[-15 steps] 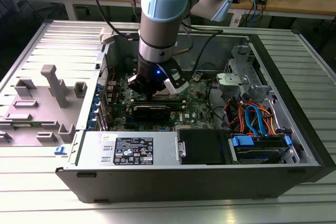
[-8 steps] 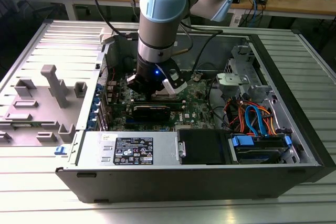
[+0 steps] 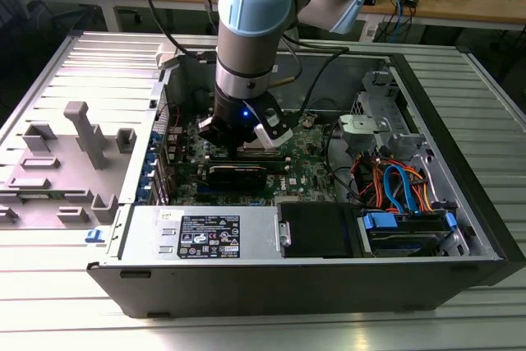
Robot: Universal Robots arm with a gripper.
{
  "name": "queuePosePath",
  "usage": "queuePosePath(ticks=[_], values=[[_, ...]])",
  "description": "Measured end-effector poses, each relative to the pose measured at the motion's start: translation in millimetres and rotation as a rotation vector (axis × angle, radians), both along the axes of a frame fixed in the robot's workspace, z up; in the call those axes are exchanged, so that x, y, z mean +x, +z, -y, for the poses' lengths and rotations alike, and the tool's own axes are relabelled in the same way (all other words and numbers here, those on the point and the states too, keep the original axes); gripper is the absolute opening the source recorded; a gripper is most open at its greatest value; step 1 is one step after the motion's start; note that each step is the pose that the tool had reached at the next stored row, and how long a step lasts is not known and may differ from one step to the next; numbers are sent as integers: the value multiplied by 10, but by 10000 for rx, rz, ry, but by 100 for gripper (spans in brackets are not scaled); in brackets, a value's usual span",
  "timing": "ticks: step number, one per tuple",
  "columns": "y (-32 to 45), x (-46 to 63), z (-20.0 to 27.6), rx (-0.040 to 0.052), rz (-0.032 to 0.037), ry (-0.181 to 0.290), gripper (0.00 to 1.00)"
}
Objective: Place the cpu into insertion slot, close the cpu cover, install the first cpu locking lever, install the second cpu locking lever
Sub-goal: 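Install the second cpu locking lever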
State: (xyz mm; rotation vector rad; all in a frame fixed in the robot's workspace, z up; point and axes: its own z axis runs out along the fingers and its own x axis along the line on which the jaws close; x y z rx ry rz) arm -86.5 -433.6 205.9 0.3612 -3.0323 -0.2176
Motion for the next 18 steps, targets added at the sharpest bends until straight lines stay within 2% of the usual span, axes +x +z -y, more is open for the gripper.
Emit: queuePosePath(ticks=[3,18], values=[[-4,0,-2,35,2,-10,11],[-30,-5,-26,77,1,-15,11]])
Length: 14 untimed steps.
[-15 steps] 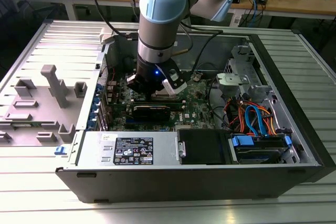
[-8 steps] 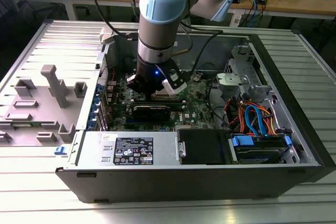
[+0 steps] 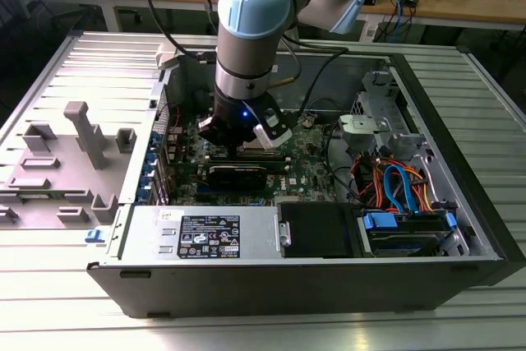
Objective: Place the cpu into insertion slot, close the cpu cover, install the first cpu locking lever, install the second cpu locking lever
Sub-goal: 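Install the second cpu locking lever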
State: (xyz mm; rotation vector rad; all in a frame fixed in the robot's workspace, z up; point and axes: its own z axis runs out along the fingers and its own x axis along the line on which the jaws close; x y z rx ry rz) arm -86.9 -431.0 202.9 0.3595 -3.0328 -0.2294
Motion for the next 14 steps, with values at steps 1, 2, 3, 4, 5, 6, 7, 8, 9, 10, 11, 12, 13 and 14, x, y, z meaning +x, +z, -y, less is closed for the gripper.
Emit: queuePosePath(ticks=[1,2,3,4,5,6,7,8,9,10,11,12,13,14], values=[[-3,-1,-3,0,-1,0,11],[-5,-1,-5,2,0,0,11],[-6,-1,-6,2,0,0,11],[-9,-1,-8,1,0,0,11],[-10,-1,-9,0,0,0,11],[-11,-1,-10,0,0,0,11],[-11,-1,-10,-2,0,0,11],[-12,-2,-12,-43,1,-2,11],[-11,-2,-13,-116,-1,-1,11],[-11,-1,-14,-154,0,1,11],[-2,-1,-17,-159,0,0,11],[10,-1,-21,-150,3,0,11],[25,-1,-23,-153,1,-1,11],[48,-1,-25,-155,0,0,11]])
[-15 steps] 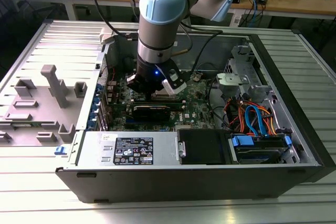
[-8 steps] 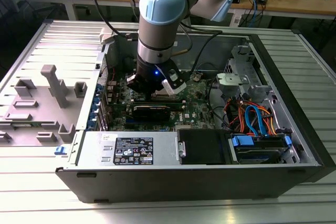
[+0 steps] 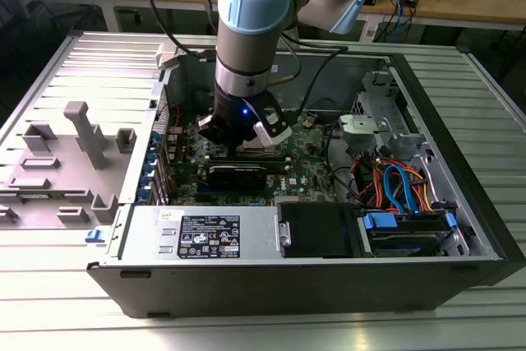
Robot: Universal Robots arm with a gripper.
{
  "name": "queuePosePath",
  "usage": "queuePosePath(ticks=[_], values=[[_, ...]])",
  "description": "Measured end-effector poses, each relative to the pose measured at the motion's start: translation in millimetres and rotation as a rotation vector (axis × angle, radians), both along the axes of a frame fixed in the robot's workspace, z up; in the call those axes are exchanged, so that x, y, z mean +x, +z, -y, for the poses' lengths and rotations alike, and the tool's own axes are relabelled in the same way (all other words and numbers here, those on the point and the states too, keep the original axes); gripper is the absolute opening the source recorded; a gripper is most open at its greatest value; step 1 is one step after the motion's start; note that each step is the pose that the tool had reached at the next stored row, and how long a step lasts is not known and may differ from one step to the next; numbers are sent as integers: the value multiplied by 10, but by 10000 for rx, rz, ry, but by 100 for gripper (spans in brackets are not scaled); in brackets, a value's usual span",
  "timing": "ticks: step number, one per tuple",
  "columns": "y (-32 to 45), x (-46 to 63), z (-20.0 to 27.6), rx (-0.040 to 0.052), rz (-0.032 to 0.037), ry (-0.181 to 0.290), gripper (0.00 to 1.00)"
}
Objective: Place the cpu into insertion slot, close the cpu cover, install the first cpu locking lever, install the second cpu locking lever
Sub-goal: 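Install the second cpu locking lever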
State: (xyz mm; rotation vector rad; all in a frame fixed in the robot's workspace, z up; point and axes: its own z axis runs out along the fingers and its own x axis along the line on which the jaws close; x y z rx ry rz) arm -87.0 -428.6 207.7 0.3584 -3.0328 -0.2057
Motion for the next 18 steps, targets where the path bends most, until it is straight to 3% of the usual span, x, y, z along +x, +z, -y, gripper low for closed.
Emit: queuePosePath(ticks=[11,18], values=[[175,0,-3,-1,0,-1,11],[179,0,-8,0,0,-1,11]])
